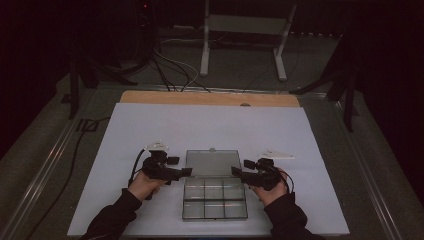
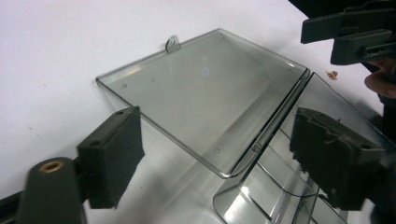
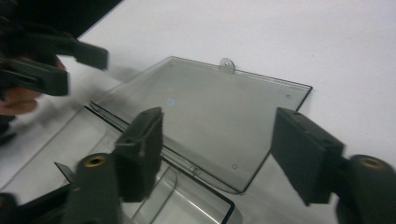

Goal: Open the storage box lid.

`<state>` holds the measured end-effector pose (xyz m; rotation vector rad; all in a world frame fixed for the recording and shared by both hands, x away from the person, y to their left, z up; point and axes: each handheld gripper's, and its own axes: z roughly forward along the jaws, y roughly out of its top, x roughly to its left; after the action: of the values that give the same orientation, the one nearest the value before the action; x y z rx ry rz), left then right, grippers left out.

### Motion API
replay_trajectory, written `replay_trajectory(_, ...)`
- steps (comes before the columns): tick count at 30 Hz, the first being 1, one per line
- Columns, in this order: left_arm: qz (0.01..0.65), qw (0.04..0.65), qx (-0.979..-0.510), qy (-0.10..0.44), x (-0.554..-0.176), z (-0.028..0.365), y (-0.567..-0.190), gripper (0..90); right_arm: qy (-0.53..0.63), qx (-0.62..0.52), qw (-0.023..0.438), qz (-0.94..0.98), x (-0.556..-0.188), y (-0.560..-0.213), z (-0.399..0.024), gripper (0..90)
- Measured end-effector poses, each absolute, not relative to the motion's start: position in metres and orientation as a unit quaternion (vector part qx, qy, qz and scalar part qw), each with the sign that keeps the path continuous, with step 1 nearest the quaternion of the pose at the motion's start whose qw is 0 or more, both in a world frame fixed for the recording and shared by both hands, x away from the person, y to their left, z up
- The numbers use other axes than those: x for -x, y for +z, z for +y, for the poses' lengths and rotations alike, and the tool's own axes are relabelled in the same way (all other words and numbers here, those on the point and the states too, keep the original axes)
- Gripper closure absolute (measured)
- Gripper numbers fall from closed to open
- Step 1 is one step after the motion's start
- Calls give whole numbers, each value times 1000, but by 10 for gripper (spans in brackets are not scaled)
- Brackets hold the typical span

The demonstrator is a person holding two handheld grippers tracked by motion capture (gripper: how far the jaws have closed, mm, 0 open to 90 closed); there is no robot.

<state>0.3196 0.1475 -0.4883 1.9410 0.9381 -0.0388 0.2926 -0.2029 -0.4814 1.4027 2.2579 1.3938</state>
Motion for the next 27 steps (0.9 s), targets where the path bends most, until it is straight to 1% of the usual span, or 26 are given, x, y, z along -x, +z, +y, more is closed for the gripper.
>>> replay_trajectory(3,364,483,-797,-3,-314,149,-484,169,471,-457,61,752,-292,-478,-202,255)
replay_trajectory(5,350,486,-800,2,-311,149,-482,134,483,-448,58,750,-291,-476,-203,229)
replay_trajectory(9,324,490,-809,31,-303,150,-479,109,501,-432,55,748,-289,-471,-205,166)
replay_trajectory(12,305,494,-814,40,-298,149,-479,44,504,-413,62,756,-288,-468,-207,150)
replay_trajectory(15,292,487,-822,52,-294,147,-480,23,507,-402,59,760,-288,-465,-209,135)
replay_trajectory(16,291,484,-823,51,-293,147,-481,23,509,-400,63,760,-288,-464,-211,119)
replay_trajectory(19,291,479,-826,53,-292,148,-482,14,514,-393,59,760,-289,-461,-215,16)
replay_trajectory(27,289,482,-825,58,-286,153,-482,14,519,-389,75,757,-285,-452,-232,13)
